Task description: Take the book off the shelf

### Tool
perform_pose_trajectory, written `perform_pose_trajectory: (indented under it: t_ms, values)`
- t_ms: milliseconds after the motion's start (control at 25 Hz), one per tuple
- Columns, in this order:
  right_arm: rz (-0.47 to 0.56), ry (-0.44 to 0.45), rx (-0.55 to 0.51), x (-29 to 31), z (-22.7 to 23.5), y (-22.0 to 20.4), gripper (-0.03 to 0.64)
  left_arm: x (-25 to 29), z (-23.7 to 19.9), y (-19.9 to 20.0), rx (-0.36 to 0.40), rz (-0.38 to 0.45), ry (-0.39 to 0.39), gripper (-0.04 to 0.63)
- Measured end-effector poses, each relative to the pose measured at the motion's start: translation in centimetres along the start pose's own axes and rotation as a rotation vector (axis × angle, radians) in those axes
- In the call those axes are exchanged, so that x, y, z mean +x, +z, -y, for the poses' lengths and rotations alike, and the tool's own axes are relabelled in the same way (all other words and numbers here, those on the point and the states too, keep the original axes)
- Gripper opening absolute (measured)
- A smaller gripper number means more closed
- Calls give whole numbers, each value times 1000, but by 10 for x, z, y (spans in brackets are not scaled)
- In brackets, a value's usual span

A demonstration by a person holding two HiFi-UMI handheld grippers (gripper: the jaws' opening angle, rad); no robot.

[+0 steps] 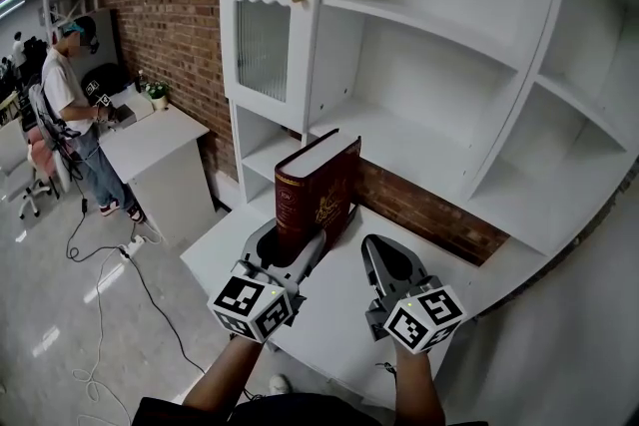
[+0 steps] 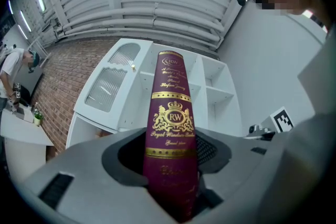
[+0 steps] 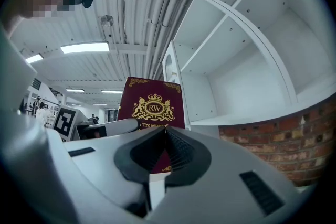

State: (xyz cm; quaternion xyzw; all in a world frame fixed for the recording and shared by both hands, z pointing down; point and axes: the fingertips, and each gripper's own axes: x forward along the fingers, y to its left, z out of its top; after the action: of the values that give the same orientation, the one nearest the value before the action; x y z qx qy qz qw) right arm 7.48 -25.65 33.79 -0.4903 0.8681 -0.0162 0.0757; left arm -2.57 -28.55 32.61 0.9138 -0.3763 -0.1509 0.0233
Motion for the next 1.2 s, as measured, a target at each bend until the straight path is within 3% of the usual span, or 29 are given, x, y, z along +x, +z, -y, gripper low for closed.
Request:
perform_pose_trajectory:
  t_ms: [520,960,1200]
  values:
    - [12,19,13,-85,-3,8,20,-30,74,-8,-8,9,73,235]
    - [14,30,25,-132,-8,10,20,-51,121,-12,10,-7,87,236]
    - [20,25,28,-126,-9,12,20,-49,118,-11,9,-17,67,235]
